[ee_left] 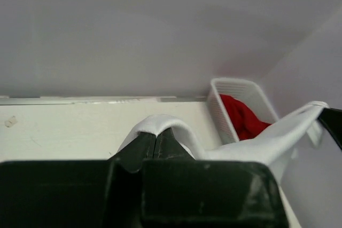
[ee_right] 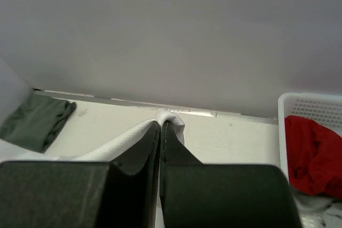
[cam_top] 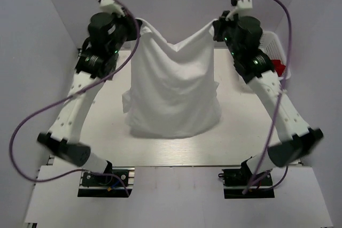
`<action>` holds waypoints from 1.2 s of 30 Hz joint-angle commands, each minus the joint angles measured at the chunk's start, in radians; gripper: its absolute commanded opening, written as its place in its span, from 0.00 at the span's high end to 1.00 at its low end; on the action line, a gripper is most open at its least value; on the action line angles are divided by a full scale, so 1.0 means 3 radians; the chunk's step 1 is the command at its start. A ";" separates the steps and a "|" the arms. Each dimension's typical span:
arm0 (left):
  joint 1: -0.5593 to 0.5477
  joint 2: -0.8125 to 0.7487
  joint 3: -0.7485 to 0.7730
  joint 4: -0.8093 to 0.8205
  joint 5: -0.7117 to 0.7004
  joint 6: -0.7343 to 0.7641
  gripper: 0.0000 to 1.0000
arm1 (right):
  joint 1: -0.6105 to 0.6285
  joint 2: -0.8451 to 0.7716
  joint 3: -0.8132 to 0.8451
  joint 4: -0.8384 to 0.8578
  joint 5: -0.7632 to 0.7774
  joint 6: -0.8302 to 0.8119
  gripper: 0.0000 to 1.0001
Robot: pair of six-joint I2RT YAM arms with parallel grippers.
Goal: Fold and stack the t-shirts
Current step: Flatten out the tshirt
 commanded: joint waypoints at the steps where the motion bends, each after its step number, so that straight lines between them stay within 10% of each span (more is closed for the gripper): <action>1: 0.0064 0.0554 0.0728 -0.0222 -0.0321 0.0184 1.00 | -0.0049 0.0609 0.0783 0.0116 0.0378 -0.0182 1.00; 5: 0.0166 0.1336 0.2275 -0.0554 -0.0239 0.0286 1.00 | -0.0105 0.1497 0.2293 -0.0150 0.0471 -0.0208 1.00; 9: 0.0232 0.1258 0.2261 -0.0433 -0.0168 0.0286 1.00 | -0.0126 0.1322 0.2157 0.0033 0.0298 -0.0274 1.00; 21: 0.0202 -0.1140 -0.2100 0.0346 -0.0409 -0.0429 1.00 | -0.0115 -0.0350 -0.1329 0.0622 -0.0045 0.0006 1.00; 25: 0.0161 -0.1387 -0.3562 0.0710 0.0697 -0.1098 1.00 | -0.0110 -0.0642 -0.2438 0.0611 -0.0275 0.0389 1.00; 28: 0.0130 -0.1357 -0.4172 0.0990 0.1435 -0.1334 0.88 | -0.0115 -0.0689 -0.2757 0.0444 -0.0219 0.0569 0.96; 32: 0.0008 -0.1505 -0.4367 0.0154 0.1300 -0.1427 0.61 | -0.0110 -0.0597 -0.2621 -0.0266 0.0015 0.0819 0.81; 33: 0.0008 -0.1683 -0.4327 0.0040 0.1300 -0.1361 0.09 | -0.0115 -0.0592 -0.2585 -0.0455 0.0224 0.0840 0.72; 36: -0.0023 -0.1807 -0.3986 -0.0364 0.1259 -0.1116 0.00 | -0.0115 -0.0581 -0.2371 -0.0712 0.0506 0.0876 0.10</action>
